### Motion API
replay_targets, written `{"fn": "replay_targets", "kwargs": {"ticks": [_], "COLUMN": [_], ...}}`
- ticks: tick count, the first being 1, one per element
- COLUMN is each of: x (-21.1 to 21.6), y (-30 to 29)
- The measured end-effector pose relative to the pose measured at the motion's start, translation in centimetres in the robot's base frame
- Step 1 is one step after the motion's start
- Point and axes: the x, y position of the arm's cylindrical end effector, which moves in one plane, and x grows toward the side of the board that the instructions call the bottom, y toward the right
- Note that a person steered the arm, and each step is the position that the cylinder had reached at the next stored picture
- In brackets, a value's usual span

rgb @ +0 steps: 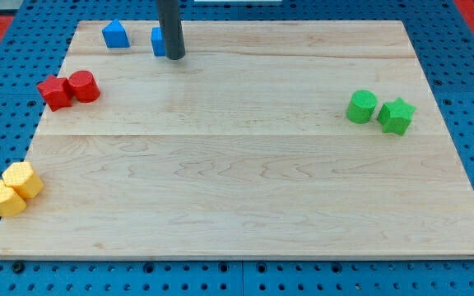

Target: Separate the green star and green circle from each other

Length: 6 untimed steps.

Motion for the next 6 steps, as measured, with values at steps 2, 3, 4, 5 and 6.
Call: {"fn": "replay_targets", "kwargs": {"ticks": [2, 3, 4, 5, 6], "x": [10.2, 19.2, 20.7, 19.1, 15.3], "y": [7.8, 16.0, 22.9, 29.6, 32.1]}}
